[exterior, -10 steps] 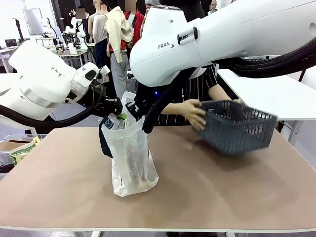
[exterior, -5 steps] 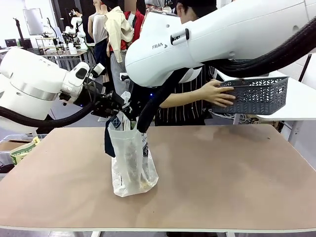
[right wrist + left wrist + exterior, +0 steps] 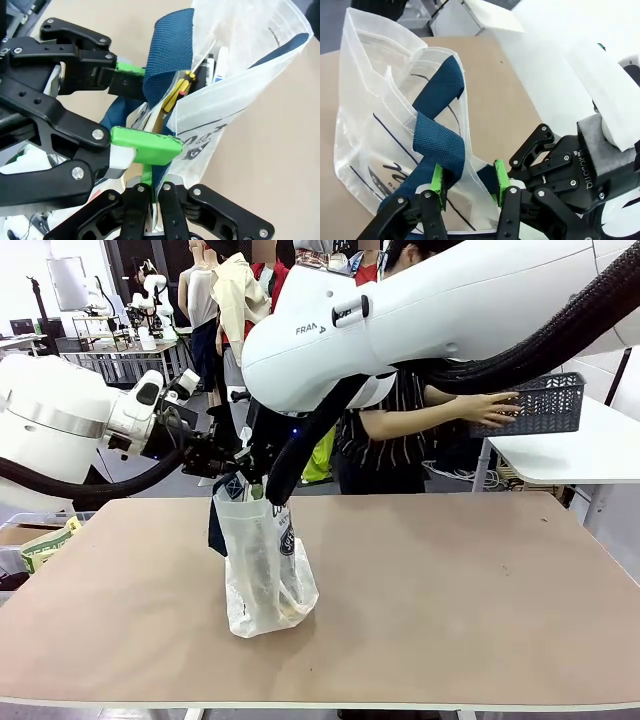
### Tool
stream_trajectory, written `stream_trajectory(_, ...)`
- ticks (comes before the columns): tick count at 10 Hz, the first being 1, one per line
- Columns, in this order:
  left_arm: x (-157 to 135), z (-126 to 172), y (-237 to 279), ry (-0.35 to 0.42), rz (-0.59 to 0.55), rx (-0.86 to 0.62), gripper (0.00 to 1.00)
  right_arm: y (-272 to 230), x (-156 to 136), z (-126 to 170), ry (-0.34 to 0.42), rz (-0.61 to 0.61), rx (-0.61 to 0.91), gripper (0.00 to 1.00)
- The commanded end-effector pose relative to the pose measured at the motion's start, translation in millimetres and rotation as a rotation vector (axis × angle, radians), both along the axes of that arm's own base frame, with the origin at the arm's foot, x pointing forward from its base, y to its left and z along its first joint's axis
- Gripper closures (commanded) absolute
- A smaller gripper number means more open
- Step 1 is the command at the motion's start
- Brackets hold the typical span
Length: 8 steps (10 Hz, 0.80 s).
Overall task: Transfer purchased items from the store into the shopping bag.
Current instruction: Move the Reusable shopping bag to the right side of the table.
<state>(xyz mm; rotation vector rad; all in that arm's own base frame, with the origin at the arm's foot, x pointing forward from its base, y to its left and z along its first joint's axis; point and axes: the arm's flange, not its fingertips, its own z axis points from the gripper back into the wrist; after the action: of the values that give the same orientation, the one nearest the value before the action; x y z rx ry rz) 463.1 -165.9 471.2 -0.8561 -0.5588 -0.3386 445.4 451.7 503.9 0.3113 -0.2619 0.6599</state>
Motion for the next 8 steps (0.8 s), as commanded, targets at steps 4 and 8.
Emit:
stream_trajectory(4,0.7,-4.6,2.4,-0.058,-0.044,-0.078,0.51,15.8,-0.7,-5.0,0.026,0.104,0.030,1.00)
stream_trajectory(8,9.5,-5.9,-5.9,-0.030,-0.047,-0.062,0.51,24.0,-4.6,-3.4,0.017,0.137,0.025,1.00)
